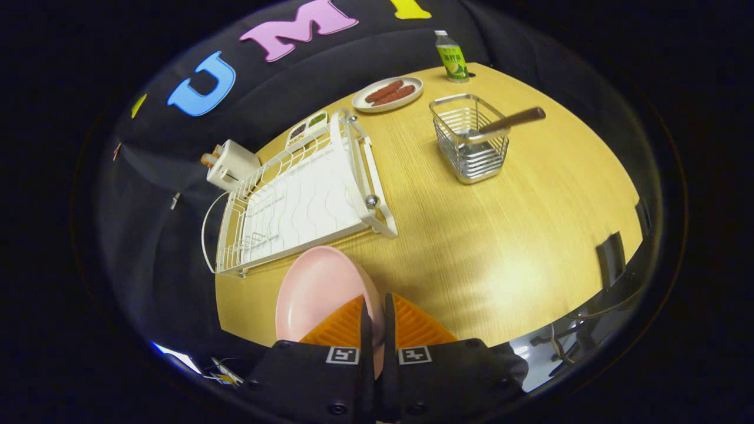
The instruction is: Take the plate from the dish rack, then take the spoon from the basket and place it into the plate.
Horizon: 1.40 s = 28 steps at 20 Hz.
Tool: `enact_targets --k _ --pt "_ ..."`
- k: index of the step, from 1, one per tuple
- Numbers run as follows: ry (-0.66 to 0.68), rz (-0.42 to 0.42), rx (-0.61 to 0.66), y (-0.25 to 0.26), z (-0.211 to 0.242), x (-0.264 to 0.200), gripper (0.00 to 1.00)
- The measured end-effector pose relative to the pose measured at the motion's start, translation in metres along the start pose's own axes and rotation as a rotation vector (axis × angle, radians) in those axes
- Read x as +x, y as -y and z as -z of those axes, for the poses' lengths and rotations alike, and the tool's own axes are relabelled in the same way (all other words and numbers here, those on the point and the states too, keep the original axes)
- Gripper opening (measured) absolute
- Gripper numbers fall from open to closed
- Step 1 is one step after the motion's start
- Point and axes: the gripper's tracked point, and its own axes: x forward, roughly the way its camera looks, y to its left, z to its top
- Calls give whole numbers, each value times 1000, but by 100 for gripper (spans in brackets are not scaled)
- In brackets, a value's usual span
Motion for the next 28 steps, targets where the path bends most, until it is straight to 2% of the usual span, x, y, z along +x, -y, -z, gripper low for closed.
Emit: enact_targets --k 7,9,10,11,12,15,18,19,23,26,28 --pt "12 39 50 19 4 34 10" --pt "-3 82 30 27 8 40 14" --pt "-19 105 5 32 12 37 13" --pt "-24 104 -5 32 13 44 18" --pt "-30 99 -5 29 15 44 18" --pt "-6 104 -47 30 6 37 33" --pt "65 101 -83 36 -18 19 46" --pt "92 100 -88 40 -27 10 54" --pt "241 132 -115 67 -77 -37 64" --pt "368 190 -164 93 -130 -64 65" --pt "408 224 -192 109 -158 -72 64"
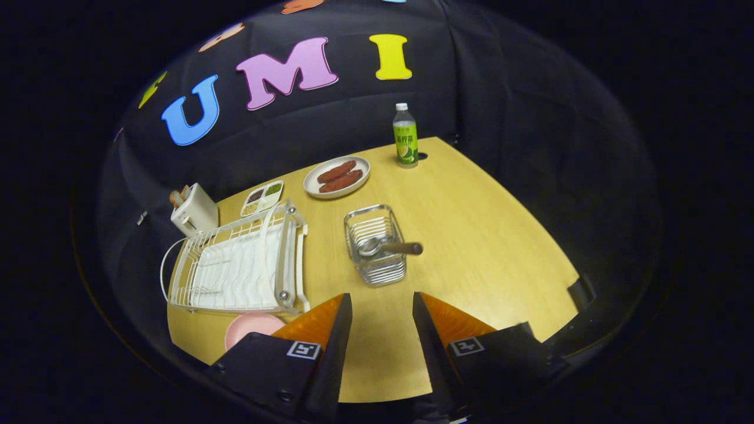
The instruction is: Take the plate from the dish rack, then take the spoon from the basket and place it into the plate.
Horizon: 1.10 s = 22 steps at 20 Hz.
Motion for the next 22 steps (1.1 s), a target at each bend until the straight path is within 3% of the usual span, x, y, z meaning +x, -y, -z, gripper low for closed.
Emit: enact_targets --k 5,12,15,19,22 --pt "-5 23 -52 24 -21 32 65" --pt "-38 -66 -126 2 -18 63 59" --pt "-54 -61 -140 2 -15 68 31" --pt "-82 -125 -148 -18 -8 65 16" --pt "-74 -108 -192 -23 -9 65 9"
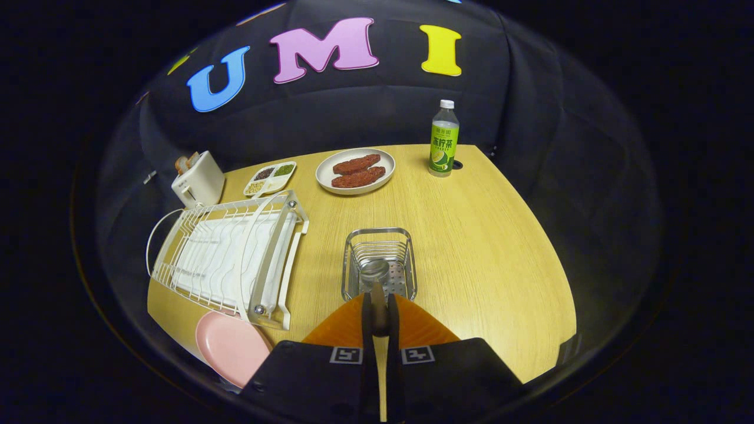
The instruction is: Take the plate from the dish rack, then take the spoon from the basket and place it into the plate.
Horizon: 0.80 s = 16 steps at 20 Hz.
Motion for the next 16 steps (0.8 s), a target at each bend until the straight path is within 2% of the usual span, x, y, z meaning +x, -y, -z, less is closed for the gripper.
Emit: enact_targets --k 3,9,12,16 --pt "14 9 29 0 -12 -8 9" --pt "51 25 5 6 -43 -41 9" --pt "83 -35 -11 -10 -53 -81 9" --pt "82 -229 -34 -63 -46 -133 9"
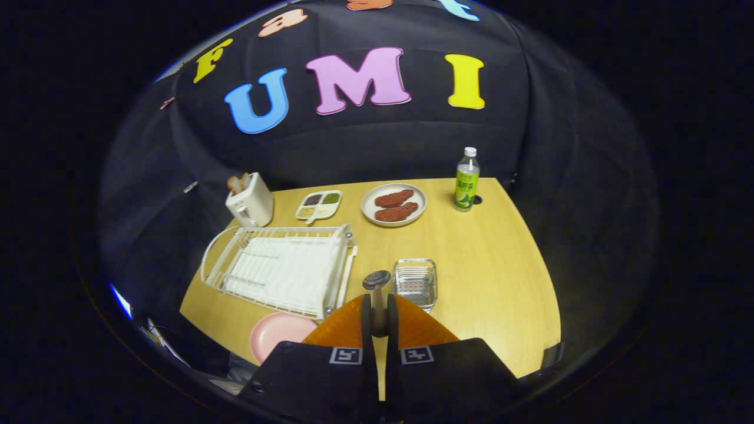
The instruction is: Take the plate from the dish rack, then take the spoon from the basket and place it into the plate.
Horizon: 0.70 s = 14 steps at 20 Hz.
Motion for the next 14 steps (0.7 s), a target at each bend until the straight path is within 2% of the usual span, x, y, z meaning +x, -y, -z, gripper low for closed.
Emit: enact_targets --k 3,6,10,14 --pt "-24 -173 3 -58 15 -19 9" --pt "-78 -274 -69 -99 53 -12 9" --pt "-169 -339 -139 -137 109 18 9" --pt "-224 -349 -187 -158 144 52 9"
